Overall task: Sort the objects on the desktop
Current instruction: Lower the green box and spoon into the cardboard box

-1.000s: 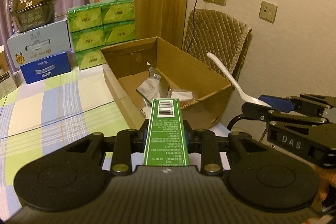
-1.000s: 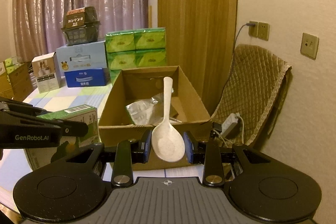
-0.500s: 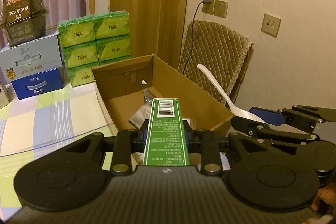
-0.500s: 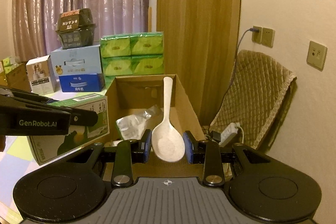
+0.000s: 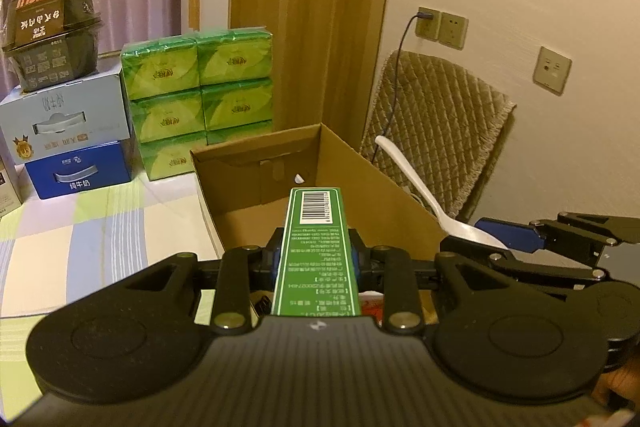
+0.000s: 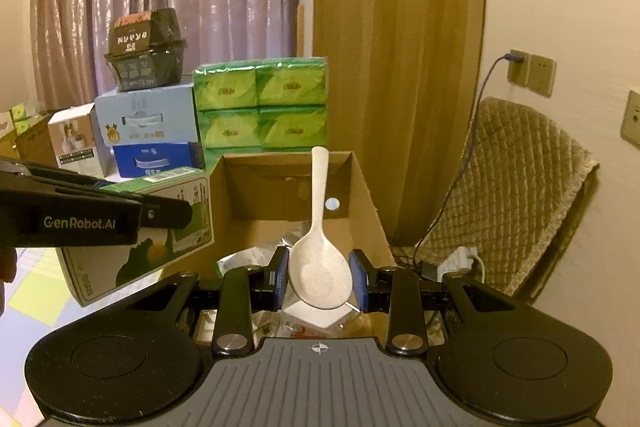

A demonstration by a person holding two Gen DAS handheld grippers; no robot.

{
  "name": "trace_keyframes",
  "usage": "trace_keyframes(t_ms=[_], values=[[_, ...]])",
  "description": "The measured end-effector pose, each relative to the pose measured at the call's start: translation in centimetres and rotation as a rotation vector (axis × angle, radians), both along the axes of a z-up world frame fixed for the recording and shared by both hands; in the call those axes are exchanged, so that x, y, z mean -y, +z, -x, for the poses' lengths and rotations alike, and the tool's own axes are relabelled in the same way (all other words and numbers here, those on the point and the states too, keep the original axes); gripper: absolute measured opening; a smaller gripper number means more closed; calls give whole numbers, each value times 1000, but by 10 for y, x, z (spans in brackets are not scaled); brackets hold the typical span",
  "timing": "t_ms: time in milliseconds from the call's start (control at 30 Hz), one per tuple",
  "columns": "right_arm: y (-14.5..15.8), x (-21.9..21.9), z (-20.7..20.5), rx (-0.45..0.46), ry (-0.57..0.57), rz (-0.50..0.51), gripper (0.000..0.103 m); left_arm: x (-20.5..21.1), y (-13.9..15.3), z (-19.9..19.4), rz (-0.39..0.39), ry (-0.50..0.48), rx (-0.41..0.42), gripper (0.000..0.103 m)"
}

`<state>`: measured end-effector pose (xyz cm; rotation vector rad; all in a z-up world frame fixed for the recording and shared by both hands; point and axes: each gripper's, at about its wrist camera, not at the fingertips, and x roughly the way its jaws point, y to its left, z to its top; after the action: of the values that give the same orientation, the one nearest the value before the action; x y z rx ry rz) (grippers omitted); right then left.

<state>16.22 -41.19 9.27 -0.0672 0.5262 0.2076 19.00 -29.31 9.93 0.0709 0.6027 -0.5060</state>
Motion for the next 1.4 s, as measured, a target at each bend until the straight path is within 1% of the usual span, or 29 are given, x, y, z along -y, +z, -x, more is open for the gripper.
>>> trace_keyframes(t_ms=[467,833,1200,1300,1400], values=[[-6,-6,-56,-37,26,17,29,10,-12,-44,-2,8,-37,25],[-9,-8,-93,-61,30,14,29,12,-16,-86,-18,42,-54,25],[-16,-6,-117,-78,16,12,29,19,-25,-116,-15,57,-79,25],[-18,-4,-120,-83,13,11,29,22,-30,-123,-17,47,-91,25],[-21,-4,-121,-89,12,11,29,23,-32,-126,-29,54,-82,25]])
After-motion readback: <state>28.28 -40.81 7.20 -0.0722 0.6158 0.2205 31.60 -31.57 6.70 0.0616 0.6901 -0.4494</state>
